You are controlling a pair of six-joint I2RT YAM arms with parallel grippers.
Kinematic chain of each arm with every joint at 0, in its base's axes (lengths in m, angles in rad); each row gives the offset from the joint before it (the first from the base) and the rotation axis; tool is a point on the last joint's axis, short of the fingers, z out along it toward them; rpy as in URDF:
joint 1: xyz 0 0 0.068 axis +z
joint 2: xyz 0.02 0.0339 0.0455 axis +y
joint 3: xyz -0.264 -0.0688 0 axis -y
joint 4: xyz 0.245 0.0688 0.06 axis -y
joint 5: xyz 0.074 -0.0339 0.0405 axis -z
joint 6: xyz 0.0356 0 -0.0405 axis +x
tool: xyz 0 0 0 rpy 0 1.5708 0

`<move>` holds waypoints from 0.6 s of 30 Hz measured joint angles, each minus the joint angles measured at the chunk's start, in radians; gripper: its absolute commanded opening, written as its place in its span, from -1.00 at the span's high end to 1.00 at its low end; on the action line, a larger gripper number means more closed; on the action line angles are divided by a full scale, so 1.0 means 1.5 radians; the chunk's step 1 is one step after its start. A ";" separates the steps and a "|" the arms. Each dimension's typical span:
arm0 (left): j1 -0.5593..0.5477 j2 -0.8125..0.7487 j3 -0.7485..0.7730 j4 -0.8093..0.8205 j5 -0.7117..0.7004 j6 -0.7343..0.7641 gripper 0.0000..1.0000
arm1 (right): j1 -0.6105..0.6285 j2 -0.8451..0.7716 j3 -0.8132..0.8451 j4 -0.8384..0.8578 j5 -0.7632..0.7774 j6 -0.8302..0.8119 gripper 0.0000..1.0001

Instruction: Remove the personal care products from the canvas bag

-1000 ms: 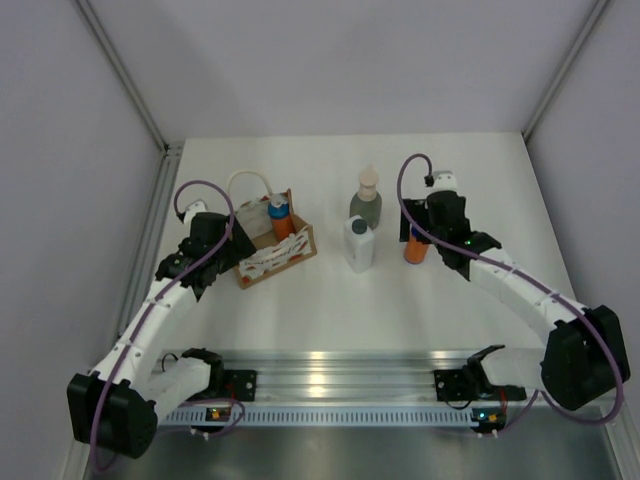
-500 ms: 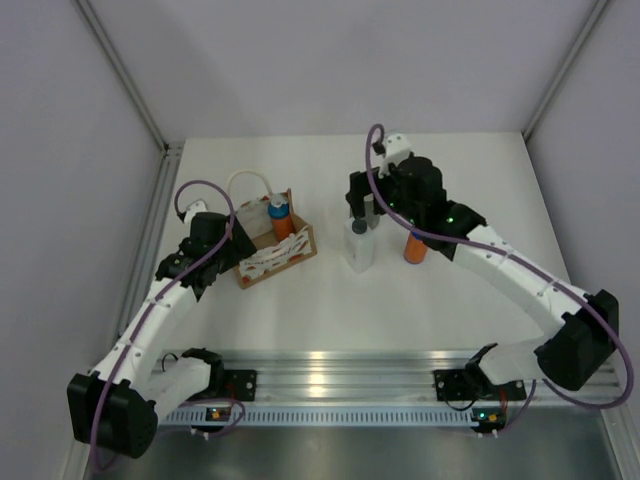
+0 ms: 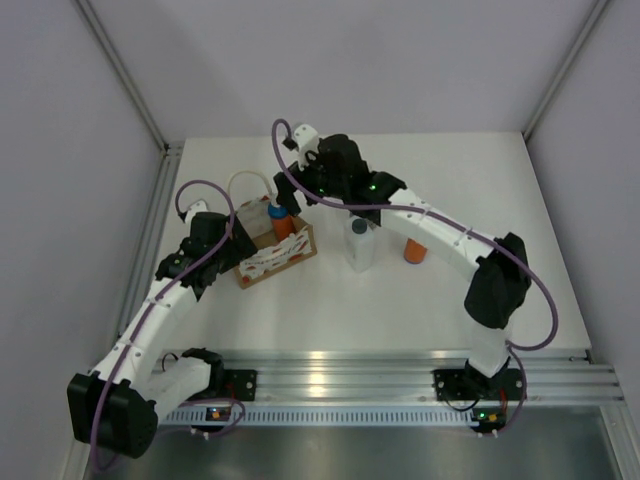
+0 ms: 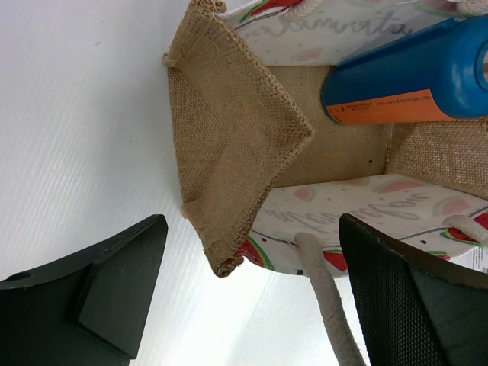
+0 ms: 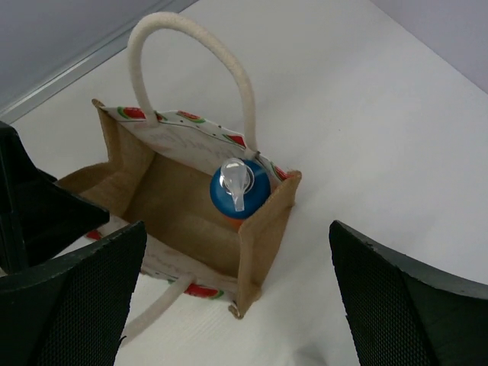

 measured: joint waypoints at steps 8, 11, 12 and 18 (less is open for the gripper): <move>0.000 0.000 0.000 0.000 0.005 -0.001 -0.97 | 0.025 0.122 0.124 -0.063 -0.004 -0.059 -0.66; 0.000 0.000 0.000 0.000 0.005 -0.001 -0.97 | 0.038 0.158 0.162 -0.087 0.005 -0.077 -0.55; 0.000 0.000 0.000 0.001 0.005 -0.002 -0.97 | 0.042 0.168 0.172 -0.092 0.008 -0.080 -0.49; 0.000 0.000 0.000 0.002 0.006 -0.002 -0.96 | 0.050 0.224 0.213 -0.109 0.022 -0.095 -0.41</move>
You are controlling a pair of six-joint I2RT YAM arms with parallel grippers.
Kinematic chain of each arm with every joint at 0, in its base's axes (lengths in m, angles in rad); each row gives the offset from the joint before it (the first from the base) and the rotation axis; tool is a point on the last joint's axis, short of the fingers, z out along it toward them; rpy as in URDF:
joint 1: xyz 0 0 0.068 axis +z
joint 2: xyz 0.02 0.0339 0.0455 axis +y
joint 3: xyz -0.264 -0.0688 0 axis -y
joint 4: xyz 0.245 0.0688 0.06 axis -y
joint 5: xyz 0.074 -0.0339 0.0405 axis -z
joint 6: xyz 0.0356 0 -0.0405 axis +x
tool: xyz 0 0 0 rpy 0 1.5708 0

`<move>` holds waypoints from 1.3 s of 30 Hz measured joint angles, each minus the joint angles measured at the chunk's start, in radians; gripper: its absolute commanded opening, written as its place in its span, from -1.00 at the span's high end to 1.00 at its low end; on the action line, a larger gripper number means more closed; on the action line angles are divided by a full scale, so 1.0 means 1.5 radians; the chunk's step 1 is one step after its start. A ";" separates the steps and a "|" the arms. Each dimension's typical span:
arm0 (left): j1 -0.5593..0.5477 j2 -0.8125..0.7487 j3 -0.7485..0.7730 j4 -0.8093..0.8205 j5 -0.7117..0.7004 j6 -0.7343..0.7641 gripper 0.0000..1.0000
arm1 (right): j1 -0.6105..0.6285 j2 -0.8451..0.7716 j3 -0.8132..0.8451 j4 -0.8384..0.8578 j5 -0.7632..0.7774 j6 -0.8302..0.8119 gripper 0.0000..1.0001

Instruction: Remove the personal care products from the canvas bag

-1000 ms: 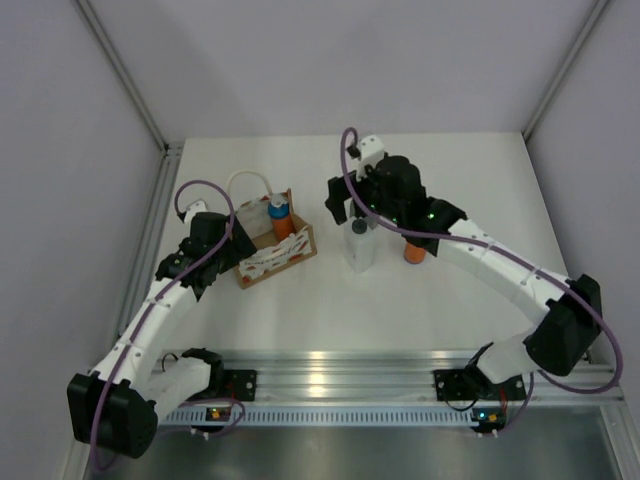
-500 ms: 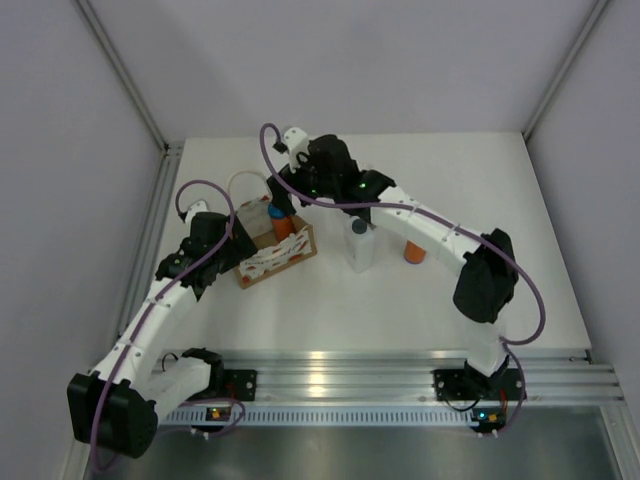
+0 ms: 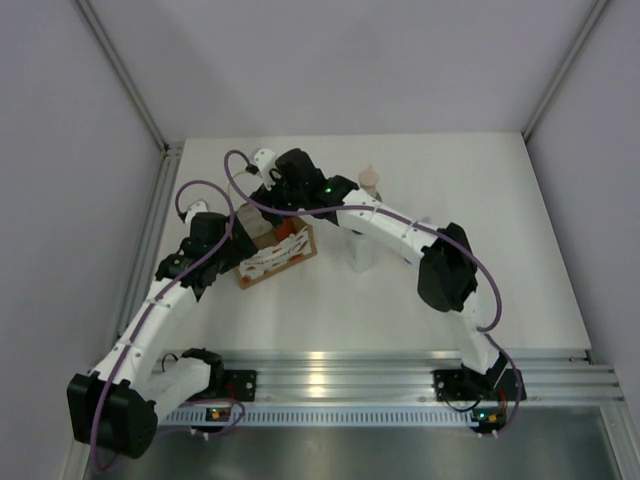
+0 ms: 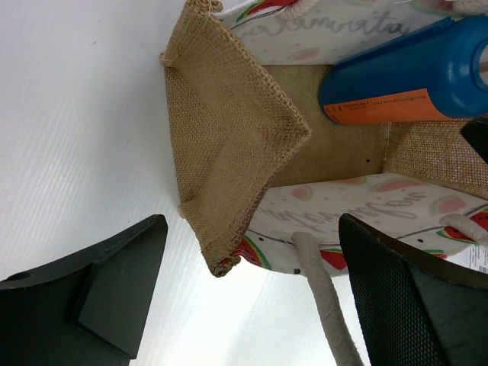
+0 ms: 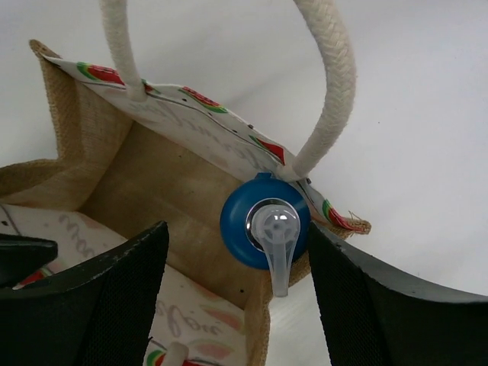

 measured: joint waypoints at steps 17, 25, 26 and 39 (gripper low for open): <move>0.000 0.000 0.000 0.000 0.000 0.000 -0.97 | 0.000 0.093 0.067 -0.015 0.038 -0.035 -0.48; 0.000 0.000 0.000 0.000 0.000 0.000 -0.97 | 0.000 0.114 0.071 -0.016 0.053 -0.040 -0.45; 0.000 -0.001 0.000 0.000 0.000 0.000 -0.97 | 0.000 0.118 0.076 -0.016 0.052 -0.040 -0.43; 0.000 -0.002 0.000 0.000 -0.003 0.001 -0.97 | 0.000 0.147 0.090 -0.008 0.038 -0.039 0.11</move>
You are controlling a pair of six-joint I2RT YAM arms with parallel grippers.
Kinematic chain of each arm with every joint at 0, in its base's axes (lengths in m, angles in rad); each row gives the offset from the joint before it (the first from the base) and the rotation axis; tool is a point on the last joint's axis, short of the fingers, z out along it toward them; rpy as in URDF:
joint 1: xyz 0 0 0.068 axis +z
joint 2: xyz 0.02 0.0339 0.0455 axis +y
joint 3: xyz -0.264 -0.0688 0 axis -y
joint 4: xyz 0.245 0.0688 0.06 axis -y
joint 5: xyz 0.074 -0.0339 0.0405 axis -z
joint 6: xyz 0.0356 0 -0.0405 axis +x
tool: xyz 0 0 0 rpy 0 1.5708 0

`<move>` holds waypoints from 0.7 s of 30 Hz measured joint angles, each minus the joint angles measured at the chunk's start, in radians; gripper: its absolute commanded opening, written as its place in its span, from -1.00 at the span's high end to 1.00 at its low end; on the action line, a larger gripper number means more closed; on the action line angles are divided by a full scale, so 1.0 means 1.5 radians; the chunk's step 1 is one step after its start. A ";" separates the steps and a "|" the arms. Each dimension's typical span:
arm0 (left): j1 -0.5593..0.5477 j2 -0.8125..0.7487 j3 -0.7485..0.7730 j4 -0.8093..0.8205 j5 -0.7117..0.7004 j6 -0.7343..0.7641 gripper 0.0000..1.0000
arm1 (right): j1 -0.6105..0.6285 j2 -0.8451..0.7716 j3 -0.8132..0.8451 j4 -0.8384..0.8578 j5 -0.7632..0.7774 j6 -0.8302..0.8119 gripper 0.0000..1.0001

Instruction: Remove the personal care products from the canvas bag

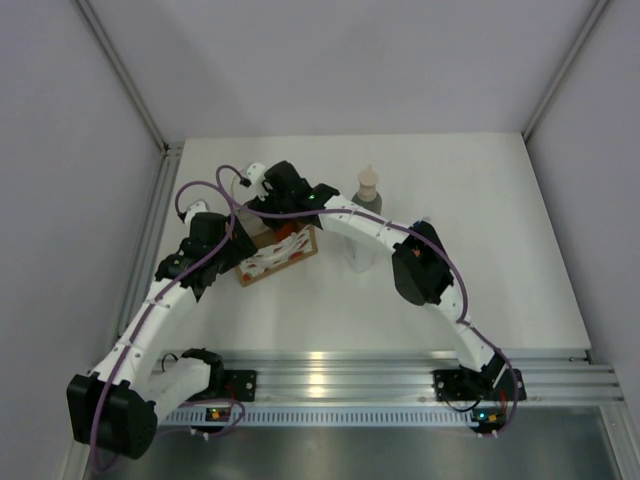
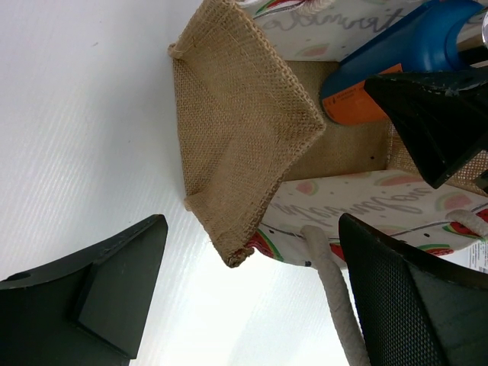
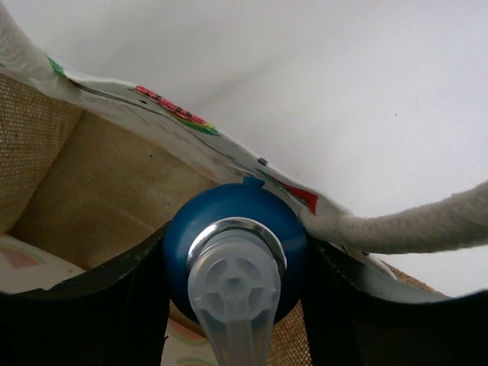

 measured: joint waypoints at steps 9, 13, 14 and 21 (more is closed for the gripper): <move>0.000 0.000 0.000 0.000 0.000 0.001 -0.97 | 0.000 -0.018 -0.063 0.088 0.000 0.014 1.00; 0.000 0.000 0.000 0.000 0.000 0.001 -0.97 | 0.000 -0.054 -0.143 0.163 0.003 0.024 1.00; 0.000 0.000 0.000 0.000 0.000 0.001 -0.97 | 0.000 -0.064 -0.165 0.182 0.003 0.025 1.00; 0.000 -0.005 -0.001 0.000 0.000 0.000 -0.96 | 0.000 -0.085 -0.203 0.211 0.001 0.029 1.00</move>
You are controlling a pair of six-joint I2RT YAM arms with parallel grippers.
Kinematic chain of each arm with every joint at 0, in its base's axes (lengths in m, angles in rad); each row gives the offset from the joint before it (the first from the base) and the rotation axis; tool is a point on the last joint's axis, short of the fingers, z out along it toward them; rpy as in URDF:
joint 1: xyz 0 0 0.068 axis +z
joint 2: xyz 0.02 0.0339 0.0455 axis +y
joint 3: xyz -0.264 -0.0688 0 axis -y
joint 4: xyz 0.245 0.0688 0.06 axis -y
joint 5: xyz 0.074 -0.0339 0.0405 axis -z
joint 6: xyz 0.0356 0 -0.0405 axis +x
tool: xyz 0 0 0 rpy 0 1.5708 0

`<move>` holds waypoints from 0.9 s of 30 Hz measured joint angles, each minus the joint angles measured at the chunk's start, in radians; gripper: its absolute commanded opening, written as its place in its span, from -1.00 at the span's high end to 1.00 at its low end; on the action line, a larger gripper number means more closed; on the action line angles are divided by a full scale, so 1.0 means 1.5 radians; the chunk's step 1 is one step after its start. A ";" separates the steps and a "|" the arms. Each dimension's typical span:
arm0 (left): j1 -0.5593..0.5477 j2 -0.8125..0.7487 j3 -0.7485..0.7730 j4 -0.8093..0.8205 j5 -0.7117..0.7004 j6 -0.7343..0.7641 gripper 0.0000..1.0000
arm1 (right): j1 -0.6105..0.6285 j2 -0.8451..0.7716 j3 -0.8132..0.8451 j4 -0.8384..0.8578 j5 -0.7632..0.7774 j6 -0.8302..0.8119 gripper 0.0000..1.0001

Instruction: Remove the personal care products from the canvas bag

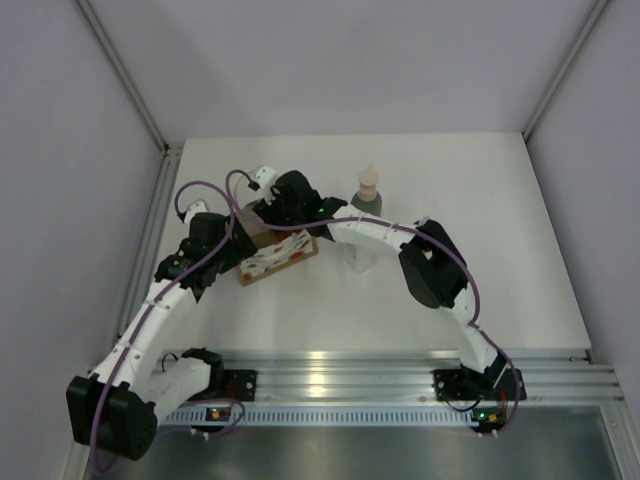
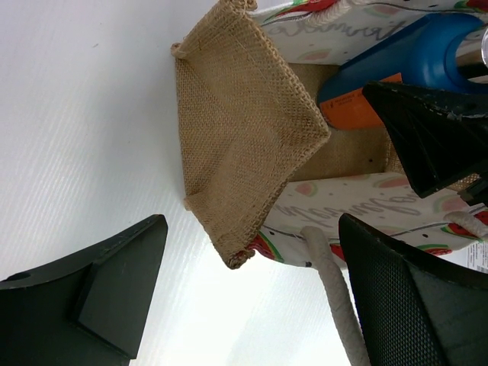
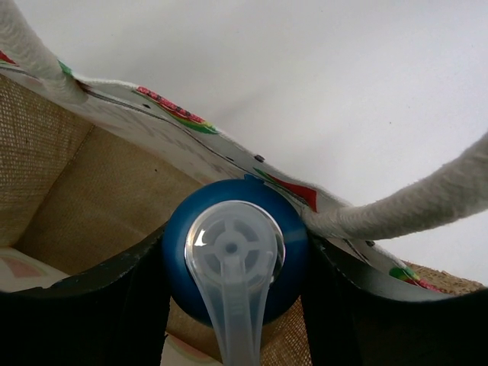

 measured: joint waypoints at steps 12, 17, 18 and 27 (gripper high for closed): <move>0.000 -0.003 0.000 0.000 0.000 -0.004 -0.97 | -0.001 -0.032 -0.032 -0.007 -0.032 -0.003 1.00; 0.000 -0.002 0.000 0.000 -0.001 -0.010 -0.97 | -0.001 -0.057 -0.039 -0.011 -0.056 -0.005 1.00; 0.000 -0.002 0.000 0.000 -0.001 -0.010 -0.97 | -0.001 -0.061 -0.039 -0.011 -0.058 -0.005 1.00; 0.000 -0.002 0.000 0.000 -0.003 -0.011 -0.97 | -0.004 -0.075 -0.048 -0.003 -0.080 -0.005 1.00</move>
